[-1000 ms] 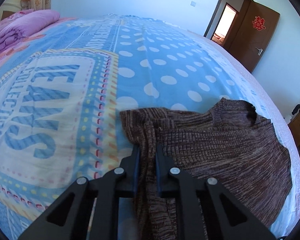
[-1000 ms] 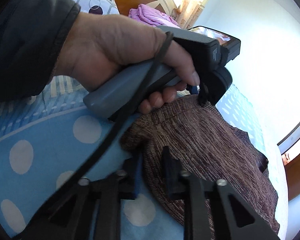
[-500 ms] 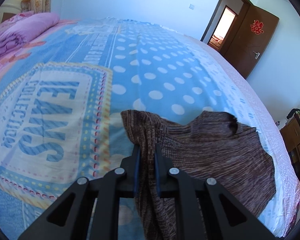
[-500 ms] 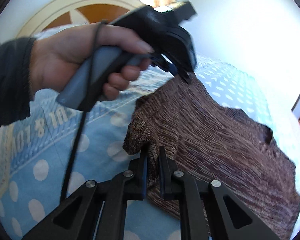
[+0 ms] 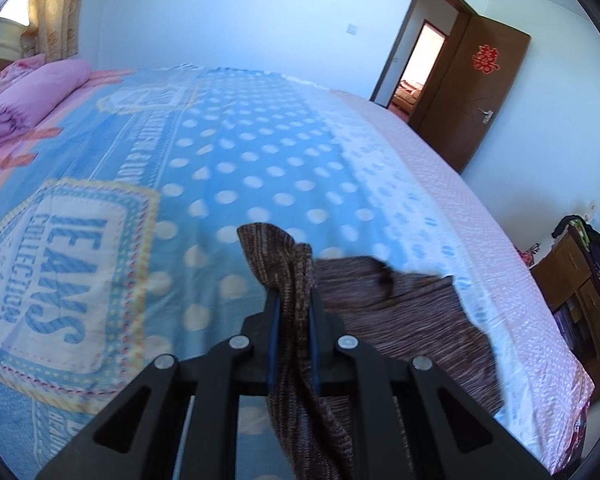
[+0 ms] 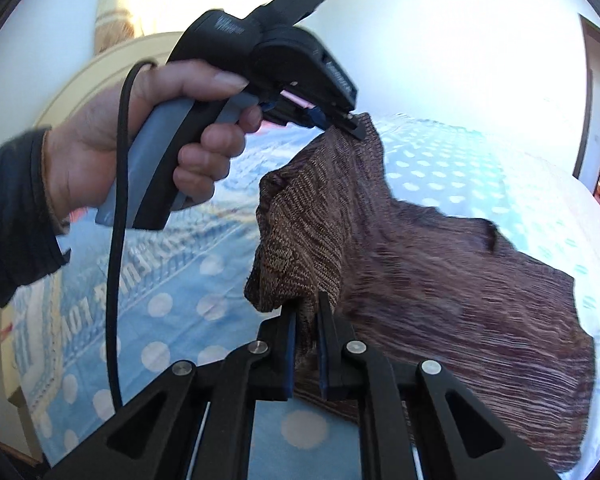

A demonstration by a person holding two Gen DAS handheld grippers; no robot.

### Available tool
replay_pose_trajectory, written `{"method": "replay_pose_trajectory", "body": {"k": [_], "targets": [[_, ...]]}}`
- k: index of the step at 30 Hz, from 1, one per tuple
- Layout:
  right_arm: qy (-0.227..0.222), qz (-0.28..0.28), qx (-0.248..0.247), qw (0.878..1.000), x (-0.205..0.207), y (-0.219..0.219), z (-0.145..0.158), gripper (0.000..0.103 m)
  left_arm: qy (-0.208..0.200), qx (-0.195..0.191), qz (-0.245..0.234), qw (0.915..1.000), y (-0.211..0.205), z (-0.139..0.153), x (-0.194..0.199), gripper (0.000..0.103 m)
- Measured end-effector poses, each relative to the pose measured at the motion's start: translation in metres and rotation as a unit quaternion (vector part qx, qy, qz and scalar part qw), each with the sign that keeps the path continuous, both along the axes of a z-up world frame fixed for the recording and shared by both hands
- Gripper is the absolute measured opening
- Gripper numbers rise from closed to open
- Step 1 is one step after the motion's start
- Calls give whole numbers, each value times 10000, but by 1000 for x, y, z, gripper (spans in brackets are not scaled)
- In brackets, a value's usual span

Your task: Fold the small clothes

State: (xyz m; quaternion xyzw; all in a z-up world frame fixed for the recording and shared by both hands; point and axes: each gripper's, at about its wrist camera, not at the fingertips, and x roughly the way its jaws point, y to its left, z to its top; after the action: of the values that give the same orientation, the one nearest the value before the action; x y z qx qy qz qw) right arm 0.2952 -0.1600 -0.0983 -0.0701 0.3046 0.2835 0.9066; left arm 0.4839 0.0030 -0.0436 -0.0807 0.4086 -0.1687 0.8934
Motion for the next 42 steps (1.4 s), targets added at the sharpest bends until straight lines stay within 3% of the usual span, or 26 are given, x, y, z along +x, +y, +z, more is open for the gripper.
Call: {"method": "replay_pose_trajectory", "body": {"k": [8,20,36,42], "targets": [[81,-403,336,9986,-5,-61,17,7,-164,-23,-421,9990,-63,19,0,13],[523,-886,876,9908,-6,-136,18,7,-144,19,-891,9959,-143,13,3,13],[1336,-1557,1395,9687,-3,-201,-22,7,123,379,-1312,9906,-226,-32,2,13],[1592,-1757,1489,9600,1,-214,-40,7,226,749,-1270,9888,-254,-57,4,17]]}}
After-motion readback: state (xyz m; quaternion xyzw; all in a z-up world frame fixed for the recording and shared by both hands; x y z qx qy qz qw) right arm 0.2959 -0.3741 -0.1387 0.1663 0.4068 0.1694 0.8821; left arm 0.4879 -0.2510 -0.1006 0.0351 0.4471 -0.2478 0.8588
